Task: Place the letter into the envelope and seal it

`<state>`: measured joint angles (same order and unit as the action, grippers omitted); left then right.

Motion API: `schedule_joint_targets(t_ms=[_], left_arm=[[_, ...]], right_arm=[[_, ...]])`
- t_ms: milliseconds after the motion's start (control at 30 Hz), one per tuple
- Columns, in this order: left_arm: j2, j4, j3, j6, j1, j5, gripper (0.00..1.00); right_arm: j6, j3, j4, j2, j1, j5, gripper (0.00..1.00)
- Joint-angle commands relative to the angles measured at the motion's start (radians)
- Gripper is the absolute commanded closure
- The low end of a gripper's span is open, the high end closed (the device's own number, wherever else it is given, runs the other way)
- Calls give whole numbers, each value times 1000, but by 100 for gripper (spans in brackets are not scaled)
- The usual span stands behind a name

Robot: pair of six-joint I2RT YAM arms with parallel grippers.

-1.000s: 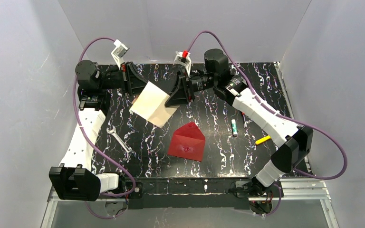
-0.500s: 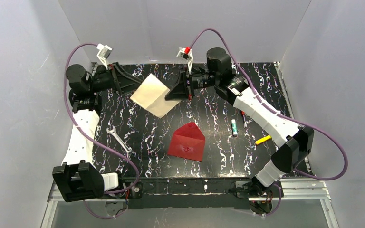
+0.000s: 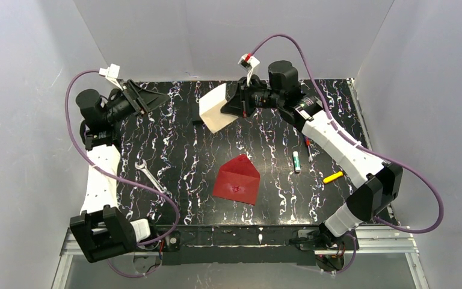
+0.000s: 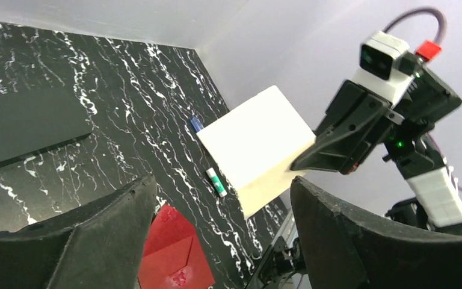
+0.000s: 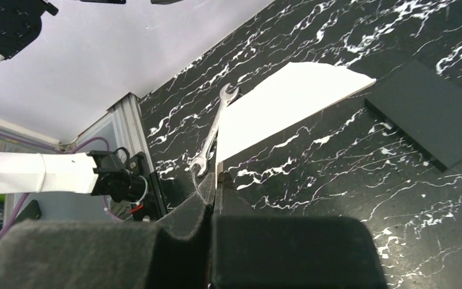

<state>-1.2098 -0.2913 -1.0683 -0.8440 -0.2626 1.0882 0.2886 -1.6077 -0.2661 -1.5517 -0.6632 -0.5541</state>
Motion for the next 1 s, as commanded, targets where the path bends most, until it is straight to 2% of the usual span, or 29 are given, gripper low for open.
schedule_joint_targets(t_ms=[0, 167, 333, 567, 767, 967], left_arm=[[82, 1, -31, 82, 89, -29, 19], [23, 1, -57, 183, 296, -11, 17], [-44, 1, -64, 226, 375, -25, 24], [-113, 1, -40, 205, 402, 104, 41], [-134, 2, -47, 178, 407, 152, 64], [-105, 1, -32, 174, 407, 182, 71]], right_arm=[[-2, -15, -1, -18, -4, -94, 99], [17, -31, -4, -69, -3, -157, 99], [29, -50, 8, -97, -3, -220, 99], [49, -88, 24, -105, -2, -331, 99], [68, -108, 28, -118, -2, -348, 99], [87, -125, 25, -127, 1, -332, 99]])
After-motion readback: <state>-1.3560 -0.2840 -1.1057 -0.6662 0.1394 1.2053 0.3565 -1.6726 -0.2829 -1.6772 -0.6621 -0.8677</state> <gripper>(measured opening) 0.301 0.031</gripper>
